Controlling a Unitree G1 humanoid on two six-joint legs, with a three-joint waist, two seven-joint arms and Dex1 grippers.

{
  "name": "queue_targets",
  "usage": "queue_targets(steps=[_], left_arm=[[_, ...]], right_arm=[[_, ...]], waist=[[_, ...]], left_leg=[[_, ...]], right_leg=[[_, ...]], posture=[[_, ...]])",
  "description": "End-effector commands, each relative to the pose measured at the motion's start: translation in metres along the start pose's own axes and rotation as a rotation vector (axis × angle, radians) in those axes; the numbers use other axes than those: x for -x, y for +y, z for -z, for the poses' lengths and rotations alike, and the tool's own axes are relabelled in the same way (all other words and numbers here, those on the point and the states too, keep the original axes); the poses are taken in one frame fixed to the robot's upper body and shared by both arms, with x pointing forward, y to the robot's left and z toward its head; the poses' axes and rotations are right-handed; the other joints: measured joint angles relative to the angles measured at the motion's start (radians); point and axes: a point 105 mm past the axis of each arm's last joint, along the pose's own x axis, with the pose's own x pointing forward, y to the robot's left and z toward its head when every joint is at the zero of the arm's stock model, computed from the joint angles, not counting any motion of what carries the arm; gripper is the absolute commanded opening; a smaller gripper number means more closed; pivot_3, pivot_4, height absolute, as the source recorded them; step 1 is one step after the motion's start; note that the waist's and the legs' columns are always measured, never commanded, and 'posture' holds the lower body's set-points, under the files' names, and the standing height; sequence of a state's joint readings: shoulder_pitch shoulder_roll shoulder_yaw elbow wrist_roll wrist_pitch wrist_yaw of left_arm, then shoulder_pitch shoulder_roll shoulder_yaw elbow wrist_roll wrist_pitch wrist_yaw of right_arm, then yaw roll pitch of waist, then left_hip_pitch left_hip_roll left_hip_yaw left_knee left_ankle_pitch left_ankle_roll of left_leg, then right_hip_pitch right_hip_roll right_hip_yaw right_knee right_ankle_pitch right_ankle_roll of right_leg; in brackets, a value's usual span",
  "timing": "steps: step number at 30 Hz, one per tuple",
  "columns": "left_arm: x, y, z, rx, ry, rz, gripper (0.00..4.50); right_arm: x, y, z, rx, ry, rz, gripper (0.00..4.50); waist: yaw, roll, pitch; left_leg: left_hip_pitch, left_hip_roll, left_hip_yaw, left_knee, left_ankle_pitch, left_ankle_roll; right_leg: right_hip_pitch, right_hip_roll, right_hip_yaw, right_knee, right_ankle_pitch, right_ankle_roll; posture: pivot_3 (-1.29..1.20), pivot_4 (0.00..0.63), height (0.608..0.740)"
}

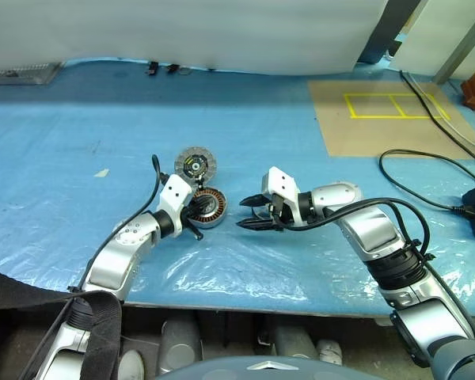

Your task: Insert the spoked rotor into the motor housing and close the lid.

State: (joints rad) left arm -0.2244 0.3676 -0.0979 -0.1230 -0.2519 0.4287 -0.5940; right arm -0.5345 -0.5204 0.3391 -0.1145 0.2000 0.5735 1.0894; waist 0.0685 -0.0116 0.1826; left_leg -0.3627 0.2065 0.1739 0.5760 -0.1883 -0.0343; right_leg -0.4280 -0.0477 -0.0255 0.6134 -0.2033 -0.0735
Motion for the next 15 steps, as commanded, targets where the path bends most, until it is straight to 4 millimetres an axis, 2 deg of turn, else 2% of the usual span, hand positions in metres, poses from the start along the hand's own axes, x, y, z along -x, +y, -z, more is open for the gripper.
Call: queue_targets(steps=[1, 7, 11, 15], left_arm=[[0.0051, 0.0076, -0.0032, 0.049, -0.01, -0.034, 0.01], [0.0068, 0.0016, -0.0049, 0.147, -0.023, -0.005, 0.01], [0.0082, 0.0052, 0.0013, 0.142, 0.021, -0.025, 0.01], [0.0073, 0.0054, -0.0081, 0.153, -0.01, -0.018, 0.01]], right_arm=[[0.0009, 0.0033, -0.0091, 0.036, -0.021, -0.018, 2.51], [0.0008, 0.0033, -0.0074, 0.032, -0.015, -0.021, 2.51], [0.0004, 0.0031, -0.0078, 0.029, -0.015, -0.019, 2.51], [0.0006, 0.0025, -0.0073, 0.028, -0.013, -0.017, 2.51]], waist=[[0.0, 0.0, 0.0], [0.0, 0.0, 0.0], [0.0, 0.0, 0.0], [0.0, 0.0, 0.0]], left_leg=[[0.0, 0.0, 0.0, 0.0, 0.0, 0.0], [-0.001, 0.0, 0.0, 0.0, 0.0, 0.0], [-0.001, 0.0, 0.0, 0.0, 0.0, 0.0], [-0.001, 0.0, 0.0, 0.0, 0.0, 0.0]], right_leg=[[0.0, 0.0, 0.0, 0.0, 0.0, 0.0], [0.0, 0.0, 0.0, -0.001, 0.0, 0.0], [0.0, 0.0, 0.0, -0.001, 0.0, 0.0], [0.0, 0.0, 0.0, -0.001, 0.0, 0.0]], posture=[[0.0, 0.15, 0.74], [0.0, 0.15, 0.74], [0.0, 0.15, 0.74], [0.0, 0.15, 0.74]])
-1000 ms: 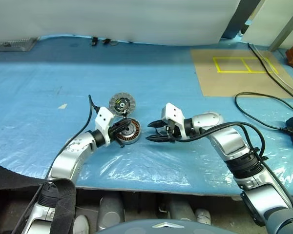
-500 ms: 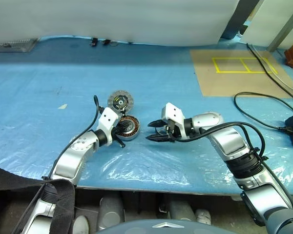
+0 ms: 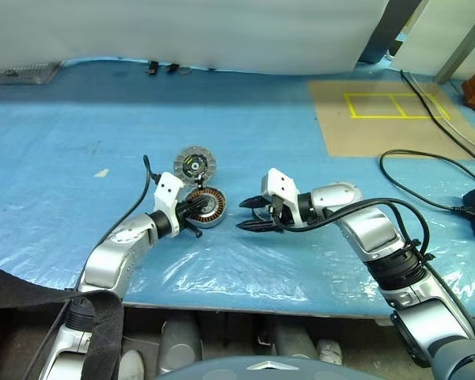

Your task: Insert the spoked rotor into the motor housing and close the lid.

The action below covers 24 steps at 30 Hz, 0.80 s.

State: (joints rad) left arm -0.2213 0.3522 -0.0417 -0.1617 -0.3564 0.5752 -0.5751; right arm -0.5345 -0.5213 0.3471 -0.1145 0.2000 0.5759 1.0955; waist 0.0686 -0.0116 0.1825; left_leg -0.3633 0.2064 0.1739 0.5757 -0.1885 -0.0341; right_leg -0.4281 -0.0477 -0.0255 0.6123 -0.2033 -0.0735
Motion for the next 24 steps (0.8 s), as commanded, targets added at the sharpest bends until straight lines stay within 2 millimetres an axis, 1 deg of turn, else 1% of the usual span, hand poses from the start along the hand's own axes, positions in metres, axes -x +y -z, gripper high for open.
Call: queue_targets(steps=[1, 6, 14, 20, 24], left_arm=[[0.002, 0.002, -0.012, 0.008, -0.037, -0.008, 0.01], [0.001, 0.0, -0.023, 0.018, -0.06, 0.007, 0.01], [0.0, 0.002, -0.02, 0.018, -0.038, -0.007, 0.01], [-0.004, 0.009, -0.006, -0.027, 0.043, -0.057, 0.01], [-0.009, 0.001, 0.004, -0.027, 0.102, -0.025, 0.01]], right_arm=[[0.002, 0.0, -0.008, 0.031, -0.017, -0.003, 2.51], [0.001, 0.0, -0.008, 0.032, -0.015, 0.0, 2.51], [0.002, -0.001, -0.007, 0.032, -0.008, 0.005, 2.51], [0.002, -0.002, -0.008, 0.032, -0.01, 0.008, 2.51], [0.002, 0.0, -0.006, 0.027, -0.004, -0.001, 2.51]], waist=[[0.0, 0.0, 0.0], [0.0, 0.0, 0.0], [0.0, 0.0, 0.0], [0.001, 0.0, 0.0], [0.001, 0.0, 0.0]], left_leg=[[0.0, 0.0, 0.0, 0.0, 0.0, 0.0], [-0.001, 0.0, 0.0, 0.0, 0.0, 0.0], [-0.001, 0.0, 0.0, -0.003, 0.0, 0.0], [-0.001, 0.0, 0.0, -0.003, 0.0, 0.0], [-0.001, 0.0, 0.0, -0.003, 0.0, 0.0]], right_leg=[[0.0, 0.0, 0.0, 0.0, 0.0, 0.0], [0.0, 0.0, 0.0, -0.001, 0.0, 0.0], [0.0, 0.0, -0.001, -0.004, 0.0, 0.0], [0.0, 0.0, -0.001, -0.004, 0.0, 0.0], [0.0, 0.0, -0.001, -0.004, 0.0, 0.0]], posture=[[0.0, 0.15, 0.74], [0.0, 0.15, 0.74], [0.0, 0.15, 0.74], [0.0, 0.15, 0.74], [0.0, 0.15, 0.74]])
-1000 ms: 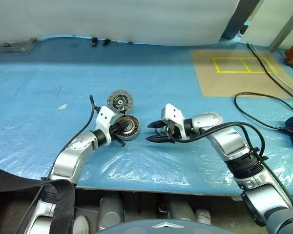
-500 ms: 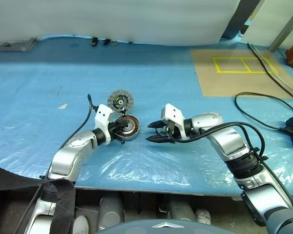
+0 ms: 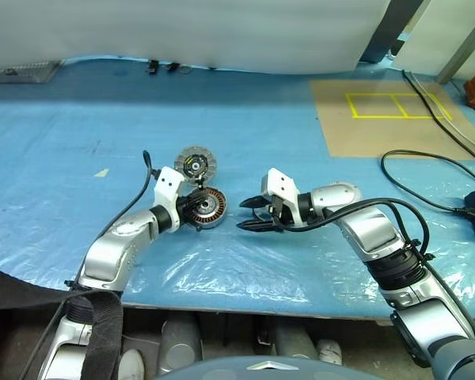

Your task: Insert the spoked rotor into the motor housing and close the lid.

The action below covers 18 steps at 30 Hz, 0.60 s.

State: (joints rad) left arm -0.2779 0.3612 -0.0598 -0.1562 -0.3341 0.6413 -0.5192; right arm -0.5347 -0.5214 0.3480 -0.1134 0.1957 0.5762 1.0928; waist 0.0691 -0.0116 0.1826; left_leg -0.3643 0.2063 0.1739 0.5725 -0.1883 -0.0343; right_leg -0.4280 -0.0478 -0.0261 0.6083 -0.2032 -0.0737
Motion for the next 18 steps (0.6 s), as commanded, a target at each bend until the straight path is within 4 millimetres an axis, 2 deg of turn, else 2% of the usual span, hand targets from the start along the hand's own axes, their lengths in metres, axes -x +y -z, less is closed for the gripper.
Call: queue_targets(steps=[1, 7, 13, 18], left_arm=[[-0.003, -0.008, 0.013, -0.006, 0.079, 0.035, 0.01], [0.0, -0.013, 0.018, -0.046, 0.126, 0.08, 0.01], [0.007, -0.015, 0.022, -0.186, 0.175, 0.138, 0.01], [0.004, -0.014, 0.03, -0.189, 0.228, 0.135, 0.01]], right_arm=[[0.002, 0.001, -0.007, 0.025, -0.008, -0.008, 2.51], [0.003, 0.001, -0.007, 0.024, -0.005, -0.008, 2.51], [0.002, 0.001, -0.008, 0.027, -0.008, -0.004, 2.51], [0.001, 0.001, -0.009, 0.029, -0.011, -0.007, 2.51]], waist=[[0.0, 0.0, 0.0], [0.0, 0.0, 0.0], [0.0, 0.002, -0.001], [0.002, 0.003, -0.002]], left_leg=[[0.0, 0.0, 0.0, 0.0, 0.0, 0.0], [0.0, 0.0, 0.0, -0.001, 0.001, -0.001], [0.0, 0.0, 0.0, -0.001, 0.001, -0.001], [0.004, 0.0, 0.0, -0.001, 0.001, -0.001]], right_leg=[[0.0, 0.0, 0.0, 0.0, 0.0, 0.0], [0.0, 0.0, 0.0, 0.0, 0.0, 0.0], [0.0, 0.0, 0.0, 0.0, 0.0, 0.0], [0.004, -0.001, 0.0, 0.0, 0.0, 0.0]], posture=[[0.0, 0.15, 0.74], [0.0, 0.15, 0.74], [0.0, 0.15, 0.74], [0.0, 0.15, 0.74]])
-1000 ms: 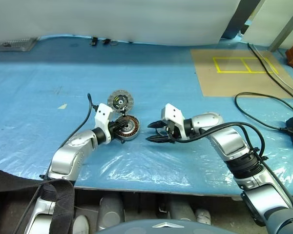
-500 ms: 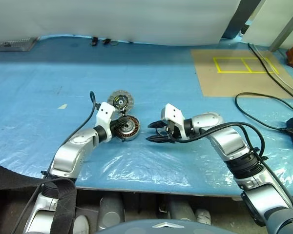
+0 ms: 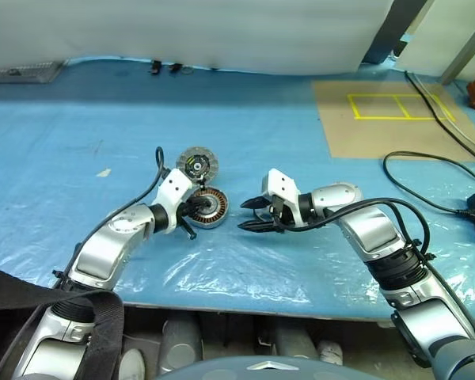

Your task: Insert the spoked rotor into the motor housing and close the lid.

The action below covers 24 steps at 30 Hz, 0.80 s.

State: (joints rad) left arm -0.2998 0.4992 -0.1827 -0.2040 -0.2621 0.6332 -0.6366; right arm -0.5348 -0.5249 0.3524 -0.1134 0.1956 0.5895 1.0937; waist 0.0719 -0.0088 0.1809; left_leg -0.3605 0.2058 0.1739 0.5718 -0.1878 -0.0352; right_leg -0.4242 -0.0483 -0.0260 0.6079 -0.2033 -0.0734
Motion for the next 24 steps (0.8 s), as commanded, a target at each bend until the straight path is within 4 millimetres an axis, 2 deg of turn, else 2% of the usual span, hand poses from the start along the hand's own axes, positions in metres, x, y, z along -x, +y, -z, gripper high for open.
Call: queue_targets(steps=[1, 3, 8, 15, 19, 24], left_arm=[[-0.006, -0.007, 0.025, 0.019, 0.111, 0.023, 0.01], [-0.007, -0.007, 0.024, 0.019, 0.107, 0.027, 0.01], [-0.003, -0.002, 0.024, 0.084, 0.073, -0.008, 0.01], [0.014, 0.01, 0.005, 0.184, -0.064, -0.063, 0.01], [0.024, 0.001, -0.021, 0.125, -0.221, -0.002, 0.01], [0.042, 0.005, -0.03, 0.077, -0.321, -0.042, 0.01]], right_arm=[[0.001, 0.0, -0.011, 0.041, -0.022, -0.003, 2.51], [0.001, 0.0, -0.011, 0.042, -0.021, -0.003, 2.51], [0.002, 0.0, -0.01, 0.04, -0.018, -0.003, 2.51], [0.002, 0.0, -0.009, 0.038, -0.015, -0.005, 2.51], [0.001, 0.0, -0.012, 0.023, -0.034, -0.01, 2.51], [0.004, 0.004, -0.024, -0.03, -0.103, -0.036, 2.51]], waist=[[-0.001, 0.0, 0.0], [-0.002, 0.001, -0.001], [-0.002, 0.004, -0.002], [-0.004, 0.004, -0.002], [-0.003, 0.004, -0.002], [-0.004, 0.004, -0.002]], left_leg=[[0.001, 0.0, 0.0, 0.0, 0.0, 0.0], [0.002, 0.0, 0.0, 0.0, 0.0, 0.0], [0.003, 0.0, 0.0, -0.001, 0.0, 0.0], [0.003, 0.0, 0.0, -0.001, 0.0, 0.0], [0.001, 0.0, 0.0, -0.001, 0.0, 0.001], [-0.001, 0.0, 0.0, -0.002, -0.001, 0.001]], right_leg=[[0.001, 0.0, 0.0, 0.0, 0.0, 0.0], [0.001, 0.0, 0.0, 0.0, -0.003, 0.005], [0.002, 0.0, 0.0, 0.0, -0.003, 0.004], [0.001, 0.001, 0.0, -0.001, -0.002, 0.003], [0.0, 0.0, 0.0, -0.001, -0.002, 0.004], [-0.001, 0.001, 0.0, -0.002, 0.0, 0.0]], posture=[[0.0, 0.15, 0.74], [0.0, 0.15, 0.74], [0.0, 0.15, 0.74], [0.0, 0.15, 0.74], [0.0, 0.15, 0.74], [0.0, 0.15, 0.74]])
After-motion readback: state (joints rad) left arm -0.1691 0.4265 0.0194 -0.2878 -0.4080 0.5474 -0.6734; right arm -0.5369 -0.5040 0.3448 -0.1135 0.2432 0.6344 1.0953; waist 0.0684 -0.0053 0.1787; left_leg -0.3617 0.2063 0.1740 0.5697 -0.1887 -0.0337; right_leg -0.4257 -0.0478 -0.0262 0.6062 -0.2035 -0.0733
